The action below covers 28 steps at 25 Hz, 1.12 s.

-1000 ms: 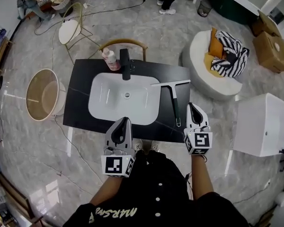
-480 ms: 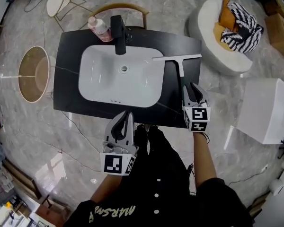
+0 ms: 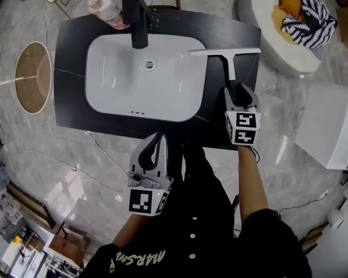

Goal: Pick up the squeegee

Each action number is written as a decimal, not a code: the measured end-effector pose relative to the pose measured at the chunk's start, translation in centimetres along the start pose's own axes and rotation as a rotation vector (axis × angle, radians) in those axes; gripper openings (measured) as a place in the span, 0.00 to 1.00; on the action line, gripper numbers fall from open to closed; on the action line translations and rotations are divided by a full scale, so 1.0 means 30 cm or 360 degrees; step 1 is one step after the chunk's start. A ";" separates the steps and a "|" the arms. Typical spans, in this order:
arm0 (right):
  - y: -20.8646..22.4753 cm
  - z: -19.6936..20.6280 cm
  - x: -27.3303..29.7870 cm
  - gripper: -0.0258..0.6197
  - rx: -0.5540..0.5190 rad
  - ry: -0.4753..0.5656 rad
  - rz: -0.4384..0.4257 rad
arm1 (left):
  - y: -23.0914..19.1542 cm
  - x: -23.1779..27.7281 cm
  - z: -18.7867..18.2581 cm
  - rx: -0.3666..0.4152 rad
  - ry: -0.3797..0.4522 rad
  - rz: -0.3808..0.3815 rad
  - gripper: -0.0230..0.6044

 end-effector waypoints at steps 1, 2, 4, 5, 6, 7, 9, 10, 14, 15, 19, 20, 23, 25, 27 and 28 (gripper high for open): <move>0.002 0.003 0.006 0.30 0.0000 0.0000 0.0005 | -0.002 0.006 0.009 -0.0004 -0.0008 -0.0004 0.08; 0.001 0.005 0.011 0.30 -0.0005 0.0001 0.0010 | -0.004 0.013 0.016 -0.0008 -0.0015 -0.0007 0.08; -0.004 0.009 0.020 0.25 -0.0023 -0.0003 0.0019 | -0.007 0.024 0.027 -0.0012 -0.0026 -0.0013 0.08; -0.007 0.012 0.023 0.23 -0.0030 -0.0004 0.0027 | -0.008 0.028 0.032 -0.0013 -0.0031 -0.0016 0.08; -0.009 0.013 0.025 0.21 -0.0030 -0.0003 0.0037 | -0.009 0.030 0.036 -0.0014 -0.0036 -0.0019 0.08; -0.009 0.015 0.027 0.21 -0.0024 0.0001 0.0046 | -0.009 0.031 0.039 -0.0016 -0.0041 -0.0021 0.08; -0.008 0.017 0.030 0.20 -0.0004 0.0011 0.0056 | -0.011 0.034 0.047 -0.0019 -0.0050 -0.0024 0.08; -0.008 0.017 0.031 0.20 -0.0004 0.0016 0.0060 | -0.012 0.035 0.051 -0.0019 -0.0054 -0.0026 0.08; -0.009 0.021 0.031 0.20 -0.0011 0.0019 0.0068 | -0.011 0.031 0.056 -0.0014 -0.0059 -0.0033 0.08; -0.006 0.024 0.028 0.20 -0.0006 0.0014 0.0075 | -0.008 0.028 0.055 -0.0013 -0.0056 -0.0035 0.08; 0.007 0.007 0.000 0.18 -0.0025 0.0032 0.0110 | -0.008 0.008 0.038 0.0001 -0.0030 -0.0043 0.08; 0.006 -0.003 -0.008 0.18 -0.0039 0.0040 0.0109 | -0.010 0.004 0.031 0.0005 -0.0020 -0.0045 0.08; -0.007 -0.027 -0.045 0.18 -0.0087 0.0046 0.0091 | -0.009 -0.010 0.000 0.0017 0.0014 -0.0050 0.08; -0.016 -0.046 -0.077 0.18 -0.0108 0.0056 0.0084 | -0.005 -0.020 -0.032 0.0025 0.0047 -0.0049 0.08; -0.025 -0.077 -0.113 0.18 -0.0126 0.0091 0.0082 | -0.003 -0.030 -0.068 0.0036 0.0088 -0.0051 0.08; -0.030 -0.098 -0.132 0.18 -0.0136 0.0122 0.0081 | -0.004 -0.034 -0.086 0.0040 0.0108 -0.0055 0.08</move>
Point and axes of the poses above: the fingertips, and each gripper's own axes: x forward along the fingers, y to its right, z out of its underside, the point moved 3 cm from there along -x, backward along the fingers, and after that the axes turned 10 degrees about -z, right-handed, at the moved point
